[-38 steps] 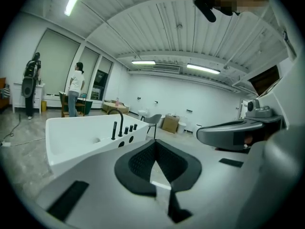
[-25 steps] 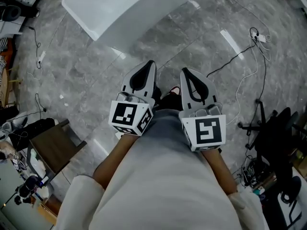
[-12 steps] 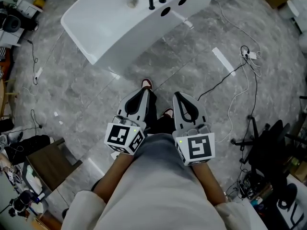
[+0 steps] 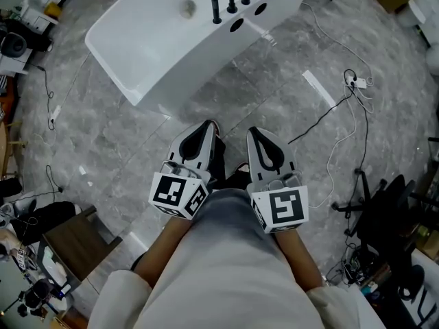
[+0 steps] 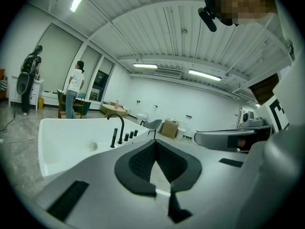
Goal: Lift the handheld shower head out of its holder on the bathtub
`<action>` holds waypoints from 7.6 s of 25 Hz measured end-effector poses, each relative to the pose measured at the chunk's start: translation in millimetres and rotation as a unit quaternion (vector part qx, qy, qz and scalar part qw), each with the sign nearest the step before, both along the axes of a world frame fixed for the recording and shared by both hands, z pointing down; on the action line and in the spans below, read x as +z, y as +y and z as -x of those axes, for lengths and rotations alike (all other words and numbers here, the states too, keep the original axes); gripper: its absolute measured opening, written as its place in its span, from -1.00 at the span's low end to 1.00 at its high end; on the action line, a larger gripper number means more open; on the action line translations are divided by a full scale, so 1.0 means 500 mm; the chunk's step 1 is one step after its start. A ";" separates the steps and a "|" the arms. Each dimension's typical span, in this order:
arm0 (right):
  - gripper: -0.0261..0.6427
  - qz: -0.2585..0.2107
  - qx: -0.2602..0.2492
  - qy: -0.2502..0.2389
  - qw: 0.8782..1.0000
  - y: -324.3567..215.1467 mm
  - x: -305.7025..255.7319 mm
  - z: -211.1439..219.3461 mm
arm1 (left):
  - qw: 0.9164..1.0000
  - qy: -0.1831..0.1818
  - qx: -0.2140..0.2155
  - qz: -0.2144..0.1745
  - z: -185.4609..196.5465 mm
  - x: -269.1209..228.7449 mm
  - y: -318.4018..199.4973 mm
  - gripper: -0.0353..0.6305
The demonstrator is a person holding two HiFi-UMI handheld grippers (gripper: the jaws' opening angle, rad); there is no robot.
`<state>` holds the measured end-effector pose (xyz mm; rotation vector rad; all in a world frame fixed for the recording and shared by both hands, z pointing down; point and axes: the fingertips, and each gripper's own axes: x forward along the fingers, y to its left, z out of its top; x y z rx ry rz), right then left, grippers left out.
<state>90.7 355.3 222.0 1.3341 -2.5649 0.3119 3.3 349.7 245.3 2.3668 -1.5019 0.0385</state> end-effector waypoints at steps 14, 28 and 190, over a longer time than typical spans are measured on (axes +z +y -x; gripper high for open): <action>-0.86 0.007 0.004 0.015 1.000 -0.167 0.013 0.069 | 1.000 0.007 0.018 0.006 0.056 0.009 -0.173 -0.88; -0.86 -0.001 0.017 0.020 1.000 -0.316 -0.011 0.134 | 0.998 0.005 0.051 -0.023 0.094 -0.034 -0.324 -0.88; -0.86 0.159 -0.050 0.008 0.986 -1.069 0.586 0.228 | 0.993 -0.018 0.048 0.103 0.162 0.650 -1.070 -0.57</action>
